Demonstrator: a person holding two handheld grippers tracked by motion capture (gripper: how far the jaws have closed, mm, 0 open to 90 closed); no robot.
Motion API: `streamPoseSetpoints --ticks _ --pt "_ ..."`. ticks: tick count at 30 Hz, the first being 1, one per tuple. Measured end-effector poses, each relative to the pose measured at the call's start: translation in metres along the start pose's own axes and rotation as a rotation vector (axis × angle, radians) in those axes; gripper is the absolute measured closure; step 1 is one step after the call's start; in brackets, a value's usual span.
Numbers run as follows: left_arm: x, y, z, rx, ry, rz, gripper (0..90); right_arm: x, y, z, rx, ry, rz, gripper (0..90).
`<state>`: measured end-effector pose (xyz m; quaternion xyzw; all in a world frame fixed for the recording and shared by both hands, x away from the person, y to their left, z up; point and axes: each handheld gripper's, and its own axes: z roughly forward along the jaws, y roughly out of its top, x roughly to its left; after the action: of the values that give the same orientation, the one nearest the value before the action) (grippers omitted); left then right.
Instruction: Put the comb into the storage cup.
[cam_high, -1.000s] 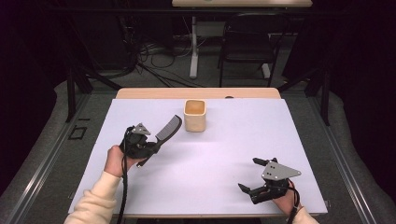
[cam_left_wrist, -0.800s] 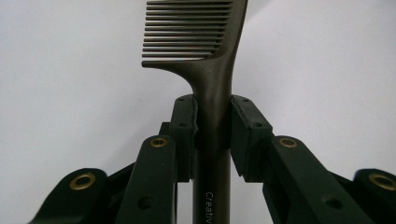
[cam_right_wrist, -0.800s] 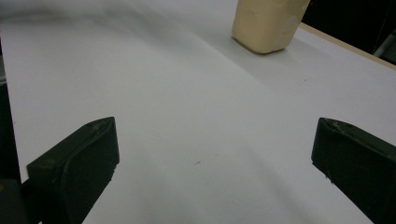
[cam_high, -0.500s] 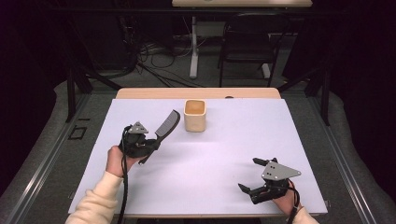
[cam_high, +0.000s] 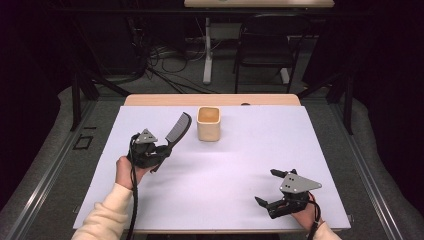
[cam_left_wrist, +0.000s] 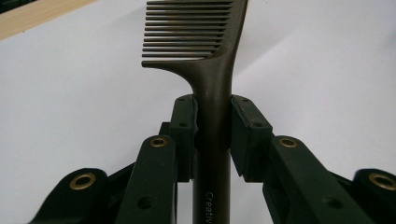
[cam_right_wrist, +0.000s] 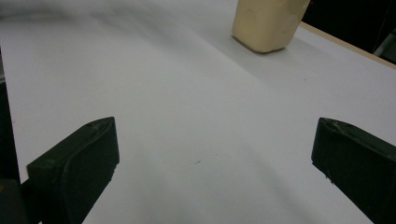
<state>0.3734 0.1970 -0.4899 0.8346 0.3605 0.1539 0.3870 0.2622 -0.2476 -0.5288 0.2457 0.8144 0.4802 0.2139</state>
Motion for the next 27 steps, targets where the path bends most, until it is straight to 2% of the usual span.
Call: streamPoseSetpoints --ticks 27 --pt "0.0043 0.0074 0.0057 -0.109 0.042 0.001 72.1 0.0006 0.0001 0.0014 0.004 -0.001 0.005 0.4"
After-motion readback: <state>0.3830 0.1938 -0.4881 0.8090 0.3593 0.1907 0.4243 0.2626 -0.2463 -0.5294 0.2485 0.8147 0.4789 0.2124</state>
